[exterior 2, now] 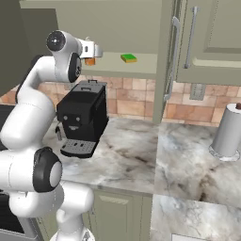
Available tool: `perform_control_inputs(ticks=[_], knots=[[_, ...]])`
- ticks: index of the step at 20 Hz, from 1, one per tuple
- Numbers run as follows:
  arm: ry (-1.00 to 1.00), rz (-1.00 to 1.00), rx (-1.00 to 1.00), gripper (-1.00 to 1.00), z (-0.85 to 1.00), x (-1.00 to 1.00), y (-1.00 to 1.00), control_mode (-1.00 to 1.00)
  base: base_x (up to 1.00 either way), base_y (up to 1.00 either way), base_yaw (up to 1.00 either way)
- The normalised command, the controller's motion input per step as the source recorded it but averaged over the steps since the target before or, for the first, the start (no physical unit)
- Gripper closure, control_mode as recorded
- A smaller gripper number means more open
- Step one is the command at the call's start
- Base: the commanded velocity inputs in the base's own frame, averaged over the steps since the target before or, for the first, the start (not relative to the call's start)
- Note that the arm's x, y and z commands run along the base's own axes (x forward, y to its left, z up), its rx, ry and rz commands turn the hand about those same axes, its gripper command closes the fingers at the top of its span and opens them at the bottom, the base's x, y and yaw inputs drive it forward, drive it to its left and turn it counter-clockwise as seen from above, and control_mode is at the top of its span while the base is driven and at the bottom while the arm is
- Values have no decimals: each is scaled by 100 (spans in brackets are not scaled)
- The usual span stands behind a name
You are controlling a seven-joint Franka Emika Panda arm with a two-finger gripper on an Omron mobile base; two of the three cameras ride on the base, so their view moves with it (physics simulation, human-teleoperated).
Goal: Locate and retrieve the soap dispenser and sponge from the cabinet. Place them next to the sink.
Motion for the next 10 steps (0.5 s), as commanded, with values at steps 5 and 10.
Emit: perform_control_inputs(ticks=[5,10], knots=[[-2,0,0,-100,-4,20,6,-100,0,0,0],[-5,0,0,-100,-3,17,6,-100,0,0,0]])
